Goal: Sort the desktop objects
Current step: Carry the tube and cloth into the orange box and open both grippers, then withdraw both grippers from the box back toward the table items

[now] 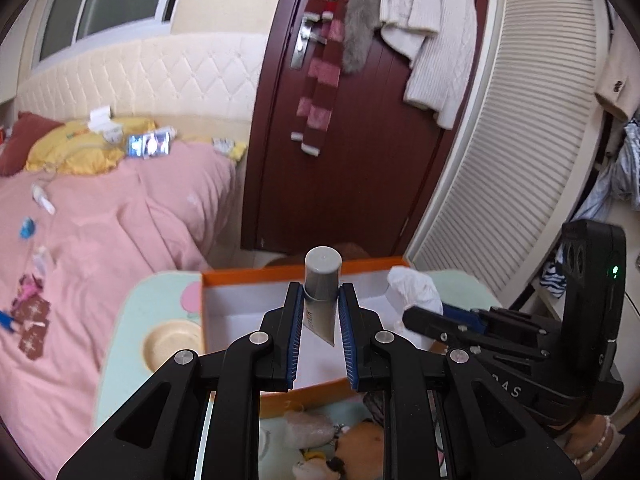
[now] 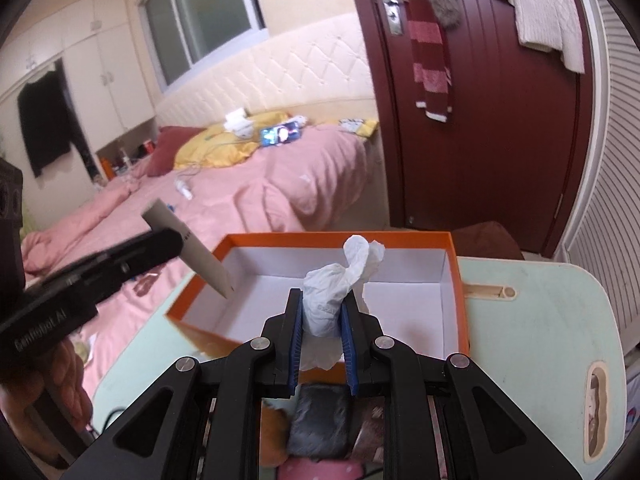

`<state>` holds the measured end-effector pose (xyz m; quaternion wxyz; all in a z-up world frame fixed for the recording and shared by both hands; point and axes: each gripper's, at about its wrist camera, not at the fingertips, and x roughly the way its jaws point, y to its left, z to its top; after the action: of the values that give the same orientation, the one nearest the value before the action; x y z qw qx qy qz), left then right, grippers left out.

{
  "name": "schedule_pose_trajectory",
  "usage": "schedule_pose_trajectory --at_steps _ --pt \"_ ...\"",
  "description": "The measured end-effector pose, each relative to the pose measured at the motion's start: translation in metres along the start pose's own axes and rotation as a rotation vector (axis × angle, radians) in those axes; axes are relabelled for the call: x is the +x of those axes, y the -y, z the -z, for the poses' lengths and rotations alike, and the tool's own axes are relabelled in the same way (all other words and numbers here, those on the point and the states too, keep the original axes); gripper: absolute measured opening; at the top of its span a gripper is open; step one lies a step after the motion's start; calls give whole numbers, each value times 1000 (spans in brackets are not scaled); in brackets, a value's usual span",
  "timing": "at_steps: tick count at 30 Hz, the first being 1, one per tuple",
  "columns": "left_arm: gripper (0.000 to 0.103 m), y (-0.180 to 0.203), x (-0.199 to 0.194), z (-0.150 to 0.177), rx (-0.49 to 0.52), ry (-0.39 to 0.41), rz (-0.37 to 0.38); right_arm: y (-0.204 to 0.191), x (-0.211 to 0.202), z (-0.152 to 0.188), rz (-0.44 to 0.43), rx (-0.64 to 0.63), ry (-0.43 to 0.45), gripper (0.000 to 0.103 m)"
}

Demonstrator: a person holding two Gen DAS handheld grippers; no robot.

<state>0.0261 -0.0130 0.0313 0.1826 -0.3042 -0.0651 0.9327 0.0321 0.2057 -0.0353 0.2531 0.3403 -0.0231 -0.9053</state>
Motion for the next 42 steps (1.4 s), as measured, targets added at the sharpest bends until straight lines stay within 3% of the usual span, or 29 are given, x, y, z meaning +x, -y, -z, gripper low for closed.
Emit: schedule_pose_trajectory --at_steps 8,19,21,22,23,24,25,27,36,42 --pt "20 -9 43 28 -8 -142 -34 14 34 12 29 32 -77 18" --pt "20 -11 45 32 -12 -143 -42 18 33 8 46 -4 -66 18" --pt "20 -14 45 31 -33 -135 -38 22 34 5 40 -12 -69 25" --pt "28 -16 44 30 -49 -133 -40 23 34 4 38 -17 -71 32" --pt "44 -18 43 29 -63 -128 -43 22 33 4 45 -18 -67 52" --pt "54 -21 42 28 -72 -118 -49 21 32 5 50 -17 -62 65" --pt "70 -23 40 26 -80 -103 -54 22 31 5 51 -11 -55 66" --pt "71 -28 36 25 -86 -72 -63 24 31 4 50 1 -51 66" --pt "71 -39 53 15 11 -86 -115 23 39 1 52 -29 -61 66" --pt "71 -40 45 15 -8 -77 -100 24 43 2 54 -36 -56 66"
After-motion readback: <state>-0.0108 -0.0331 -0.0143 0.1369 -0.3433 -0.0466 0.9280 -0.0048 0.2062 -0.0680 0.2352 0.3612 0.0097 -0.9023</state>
